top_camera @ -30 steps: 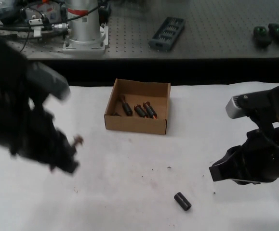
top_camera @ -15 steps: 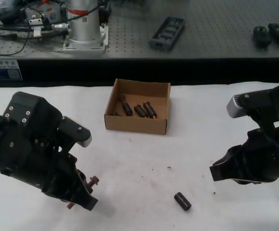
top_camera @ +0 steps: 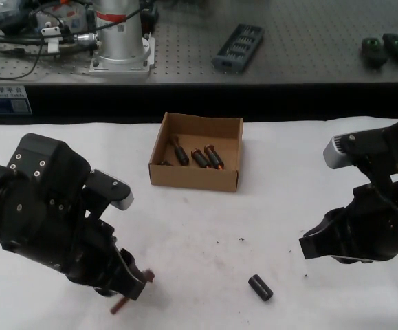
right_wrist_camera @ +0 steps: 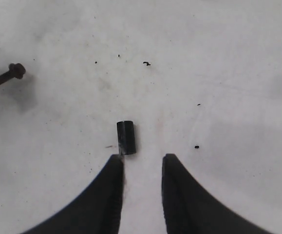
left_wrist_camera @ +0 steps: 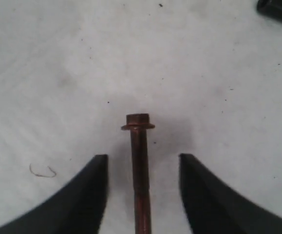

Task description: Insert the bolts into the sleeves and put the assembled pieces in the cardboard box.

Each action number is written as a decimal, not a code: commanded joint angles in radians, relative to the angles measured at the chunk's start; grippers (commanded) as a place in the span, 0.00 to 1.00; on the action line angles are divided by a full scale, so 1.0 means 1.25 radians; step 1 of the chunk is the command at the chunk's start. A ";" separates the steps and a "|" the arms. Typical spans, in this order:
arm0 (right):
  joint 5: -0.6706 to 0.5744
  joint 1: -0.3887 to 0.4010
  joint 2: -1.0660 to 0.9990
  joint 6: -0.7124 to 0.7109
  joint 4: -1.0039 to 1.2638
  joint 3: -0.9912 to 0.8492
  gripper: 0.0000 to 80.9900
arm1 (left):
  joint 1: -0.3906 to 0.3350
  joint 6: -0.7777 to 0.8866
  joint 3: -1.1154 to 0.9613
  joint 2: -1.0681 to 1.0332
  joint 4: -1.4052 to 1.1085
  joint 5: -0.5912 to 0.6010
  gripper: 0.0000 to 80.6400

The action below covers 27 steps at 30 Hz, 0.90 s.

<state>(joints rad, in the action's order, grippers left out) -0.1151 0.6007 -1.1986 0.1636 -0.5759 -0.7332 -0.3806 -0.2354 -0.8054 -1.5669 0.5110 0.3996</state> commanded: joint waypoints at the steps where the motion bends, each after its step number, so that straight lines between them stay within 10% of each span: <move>1: -0.006 -0.005 0.012 0.000 -0.001 -0.002 0.26 | -0.003 0.034 -0.001 0.002 0.006 -0.023 0.60; 22: -0.012 -0.005 0.012 0.000 -0.001 -0.002 0.26 | -0.092 0.042 -0.024 -0.117 0.010 -0.066 0.50; 27: -0.019 -0.005 0.012 0.000 -0.001 -0.002 0.26 | -0.127 0.064 -0.049 -0.159 0.066 -0.139 0.31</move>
<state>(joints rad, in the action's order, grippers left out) -0.1170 0.6007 -1.1986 0.1636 -0.5768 -0.7332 -0.5083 -0.1781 -0.8607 -1.7045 0.5336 0.2542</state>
